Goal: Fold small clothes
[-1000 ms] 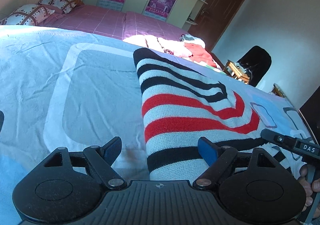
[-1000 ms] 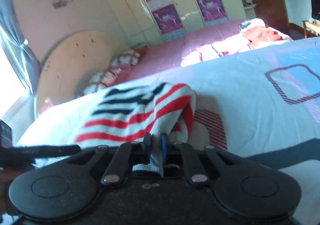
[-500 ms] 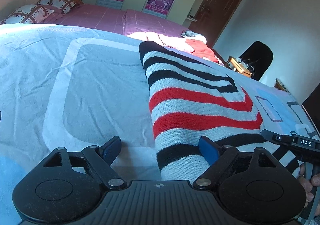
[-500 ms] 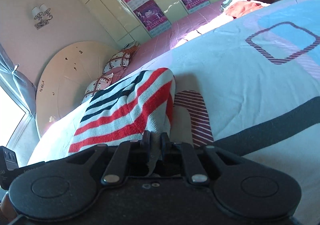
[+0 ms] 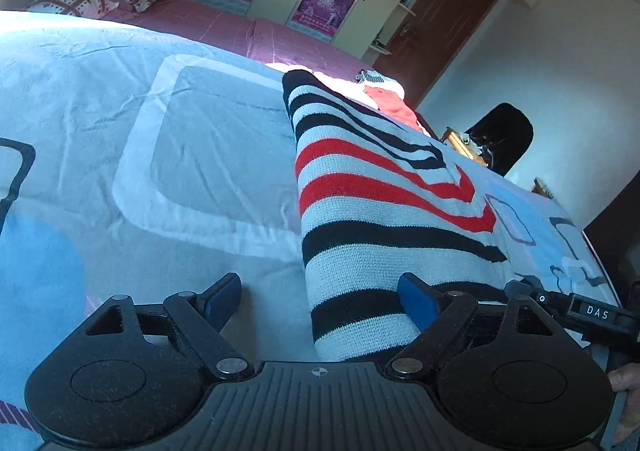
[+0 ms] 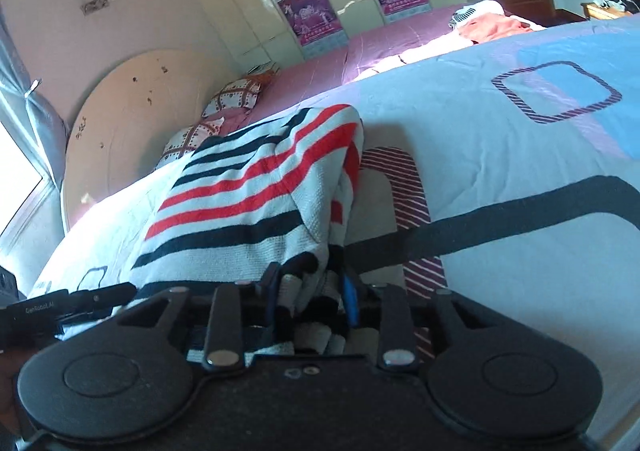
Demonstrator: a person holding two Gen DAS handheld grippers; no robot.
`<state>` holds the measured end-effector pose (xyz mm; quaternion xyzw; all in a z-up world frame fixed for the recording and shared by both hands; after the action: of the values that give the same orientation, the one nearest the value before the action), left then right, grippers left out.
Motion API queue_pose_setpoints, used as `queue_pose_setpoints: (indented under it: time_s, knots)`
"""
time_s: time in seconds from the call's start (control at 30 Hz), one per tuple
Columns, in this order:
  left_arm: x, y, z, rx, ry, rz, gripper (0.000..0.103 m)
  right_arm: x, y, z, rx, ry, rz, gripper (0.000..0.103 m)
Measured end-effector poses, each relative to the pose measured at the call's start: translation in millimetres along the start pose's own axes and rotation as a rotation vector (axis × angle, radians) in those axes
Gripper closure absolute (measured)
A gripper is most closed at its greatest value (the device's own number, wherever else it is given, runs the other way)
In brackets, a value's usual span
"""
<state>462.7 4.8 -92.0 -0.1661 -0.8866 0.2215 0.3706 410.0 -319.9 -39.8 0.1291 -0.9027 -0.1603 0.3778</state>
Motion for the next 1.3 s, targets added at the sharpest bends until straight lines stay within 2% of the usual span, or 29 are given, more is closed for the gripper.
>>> queue_pose_setpoints:
  time_s: [0.13,0.2,0.27,0.33,0.47,0.53,0.57,0.7,0.73,0.77,0.8,0.9,1.0,1.1,1.2,1.3]
  knots:
    - [22.7,-9.0,3.8,-0.013,-0.032,0.011,0.018,23.4,5.9,-3.8,0.003,-0.028,-0.019,0.072]
    - [26.9,-7.5,11.5,-0.02,-0.016,0.0,0.018,28.0,7.5,2.1,0.009,-0.002,-0.044,0.073]
    - [22.7,-0.5,21.4,-0.008,0.017,-0.009,0.018,21.1,8.9,12.2,0.044,0.035,-0.024,0.073]
    - [19.9,1.9,27.1,-0.014,0.012,-0.015,0.018,10.1,9.6,20.7,0.08,0.064,0.033,0.07]
    - [15.3,-7.1,21.8,-0.069,0.037,-0.053,0.018,5.4,-0.3,23.4,0.012,0.073,0.017,0.066]
    - [21.2,-7.5,11.4,-0.07,0.015,-0.024,0.018,12.8,-3.0,17.3,-0.028,0.065,-0.012,0.062]
    - [23.3,-5.3,5.4,-0.057,-0.002,0.004,0.018,18.6,-5.4,11.6,-0.044,0.032,-0.036,0.061]
    - [13.2,10.8,-21.7,0.055,-0.013,0.156,0.018,11.9,-32.0,-16.8,-0.211,0.003,-0.113,0.042]
    - [6.5,13.1,-27.0,0.068,-0.001,0.185,0.025,5.5,-38.2,-23.5,-0.243,0.005,-0.129,0.04]
    - [-1.4,14.8,-31.7,0.08,0.021,0.189,0.045,-1.6,-42.9,-28.8,-0.26,0.009,-0.141,0.04]
    - [-9.1,16.0,-34.5,0.088,0.046,0.184,0.049,-8.6,-46.3,-32.6,-0.269,0.019,-0.151,0.04]
    - [-27.3,17.9,-38.5,0.082,0.091,0.14,0.049,-33.3,-54.5,-38.3,-0.312,0.099,-0.204,0.039]
    - [-40.0,21.4,-39.9,0.105,0.103,0.15,0.039,-48.4,-54.8,-39.7,-0.303,0.135,-0.21,0.039]
    - [-53.4,28.8,-40.0,0.15,0.097,0.197,0.032,-61.8,-57.7,-39.4,-0.326,0.152,-0.267,0.039]
    - [-64.3,32.0,-45.7,0.177,0.091,0.232,0.032,-71.7,-56.6,-44.1,-0.323,0.165,-0.312,0.038]
    - [-77.2,27.9,-51.1,0.163,0.096,0.252,0.032,-80.2,-49.3,-49.8,-0.27,0.177,-0.339,0.038]
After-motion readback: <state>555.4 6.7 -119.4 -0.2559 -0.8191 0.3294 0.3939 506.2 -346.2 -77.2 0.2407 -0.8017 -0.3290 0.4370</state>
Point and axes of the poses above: each gripper's, at about its wrist camera, not at the fingertips, and x roughly against the way its jaws point, y to its left, z to its underside, the point moved 1 cm from there along -x, roughly the way its jaws point, and after that the axes turned 6 degrees about z, right-handed, at the moved point
